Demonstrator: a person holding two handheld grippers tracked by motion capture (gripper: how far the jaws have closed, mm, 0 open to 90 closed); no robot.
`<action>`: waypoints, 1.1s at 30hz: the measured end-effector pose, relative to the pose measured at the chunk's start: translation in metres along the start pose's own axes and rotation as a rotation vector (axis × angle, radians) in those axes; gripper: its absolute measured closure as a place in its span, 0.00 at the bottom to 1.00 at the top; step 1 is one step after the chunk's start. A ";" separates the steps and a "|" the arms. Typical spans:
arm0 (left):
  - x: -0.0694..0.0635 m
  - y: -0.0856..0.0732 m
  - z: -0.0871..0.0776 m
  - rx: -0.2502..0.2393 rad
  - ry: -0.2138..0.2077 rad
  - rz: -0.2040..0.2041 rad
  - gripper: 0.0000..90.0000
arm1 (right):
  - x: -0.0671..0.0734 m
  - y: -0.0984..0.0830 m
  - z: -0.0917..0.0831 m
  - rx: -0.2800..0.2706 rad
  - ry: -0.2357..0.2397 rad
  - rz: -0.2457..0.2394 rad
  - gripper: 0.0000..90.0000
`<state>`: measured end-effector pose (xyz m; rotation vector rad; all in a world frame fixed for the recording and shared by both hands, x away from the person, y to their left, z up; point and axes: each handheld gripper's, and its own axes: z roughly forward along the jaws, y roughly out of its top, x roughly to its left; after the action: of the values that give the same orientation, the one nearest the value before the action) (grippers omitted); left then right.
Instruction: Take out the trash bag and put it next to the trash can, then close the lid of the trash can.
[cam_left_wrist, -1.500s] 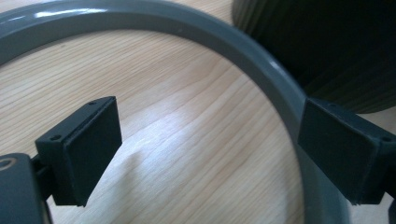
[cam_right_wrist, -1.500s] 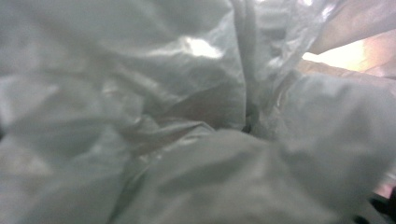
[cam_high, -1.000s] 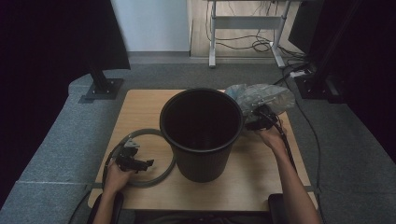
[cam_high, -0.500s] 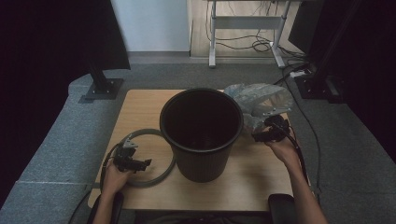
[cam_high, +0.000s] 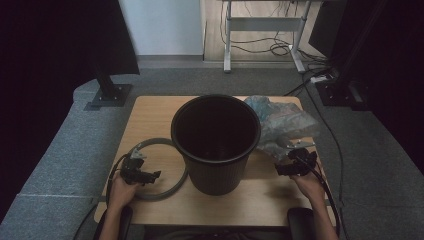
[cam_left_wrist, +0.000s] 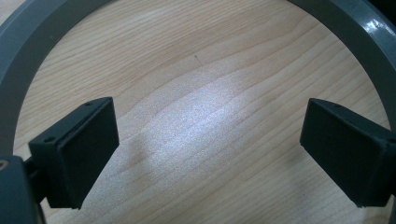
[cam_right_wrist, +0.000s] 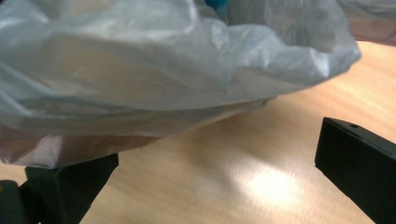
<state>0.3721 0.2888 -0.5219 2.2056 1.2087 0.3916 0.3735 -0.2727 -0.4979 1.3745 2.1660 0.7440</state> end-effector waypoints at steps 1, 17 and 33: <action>0.000 0.000 0.000 0.000 -0.001 -0.002 0.05 | 0.000 -0.005 0.001 0.000 0.004 0.006 0.00; 0.000 -0.001 -0.001 0.001 -0.003 0.000 0.05 | -0.005 -0.074 0.009 -0.015 0.040 0.113 0.00; 0.003 -0.002 -0.003 -0.009 0.005 -0.012 0.03 | -0.002 -0.086 0.004 -0.069 0.046 0.105 0.00</action>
<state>0.3708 0.2931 -0.5203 2.1900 1.2198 0.3970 0.3200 -0.3042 -0.5577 1.4575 2.0955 0.8899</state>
